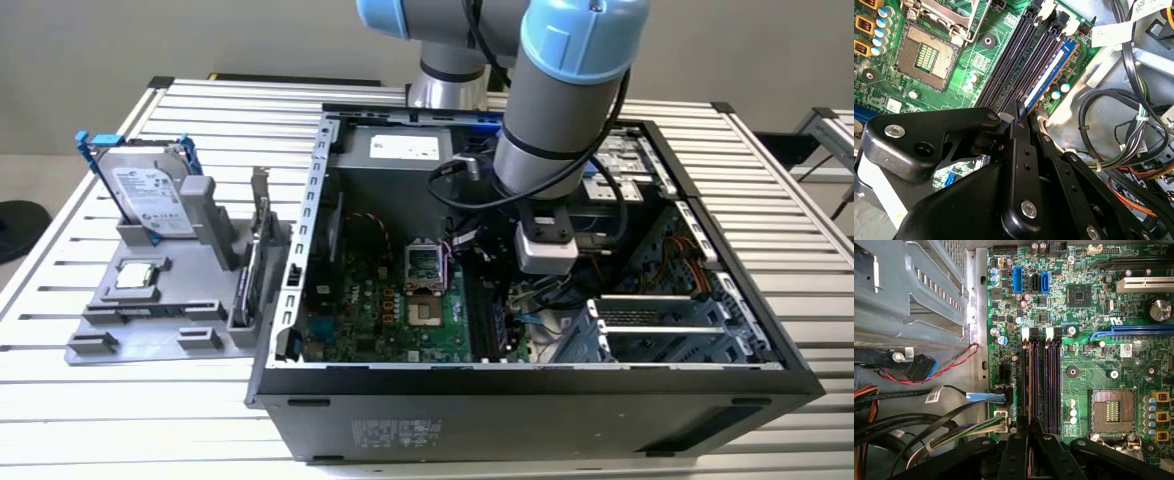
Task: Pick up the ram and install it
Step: 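Insert the ram into the slot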
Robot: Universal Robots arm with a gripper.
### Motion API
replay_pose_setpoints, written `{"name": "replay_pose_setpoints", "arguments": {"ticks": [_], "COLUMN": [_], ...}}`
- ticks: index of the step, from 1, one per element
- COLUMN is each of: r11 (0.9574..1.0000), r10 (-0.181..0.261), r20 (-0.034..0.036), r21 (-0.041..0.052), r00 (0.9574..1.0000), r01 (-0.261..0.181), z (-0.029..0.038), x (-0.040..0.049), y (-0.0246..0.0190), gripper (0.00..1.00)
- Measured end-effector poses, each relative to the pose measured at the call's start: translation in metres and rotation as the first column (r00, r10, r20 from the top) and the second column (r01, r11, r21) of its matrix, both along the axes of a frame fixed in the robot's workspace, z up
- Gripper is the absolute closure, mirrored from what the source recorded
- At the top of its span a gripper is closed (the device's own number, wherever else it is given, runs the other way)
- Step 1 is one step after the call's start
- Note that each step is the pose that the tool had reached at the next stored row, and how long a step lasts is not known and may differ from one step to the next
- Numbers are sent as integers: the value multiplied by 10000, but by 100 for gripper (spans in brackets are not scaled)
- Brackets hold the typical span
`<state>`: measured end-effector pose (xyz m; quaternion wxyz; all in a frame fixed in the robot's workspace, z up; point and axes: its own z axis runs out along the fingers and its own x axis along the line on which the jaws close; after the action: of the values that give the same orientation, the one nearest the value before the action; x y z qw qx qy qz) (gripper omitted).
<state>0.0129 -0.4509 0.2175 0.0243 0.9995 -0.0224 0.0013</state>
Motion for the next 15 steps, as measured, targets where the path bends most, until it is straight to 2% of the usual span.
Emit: {"name": "replay_pose_setpoints", "arguments": {"ticks": [15], "r11": [10000], "r10": [0], "r20": [0], "r21": [-1], "r00": [10000], "r01": [0], "z": [9], "x": [-4], "y": [0], "gripper": [100]}}
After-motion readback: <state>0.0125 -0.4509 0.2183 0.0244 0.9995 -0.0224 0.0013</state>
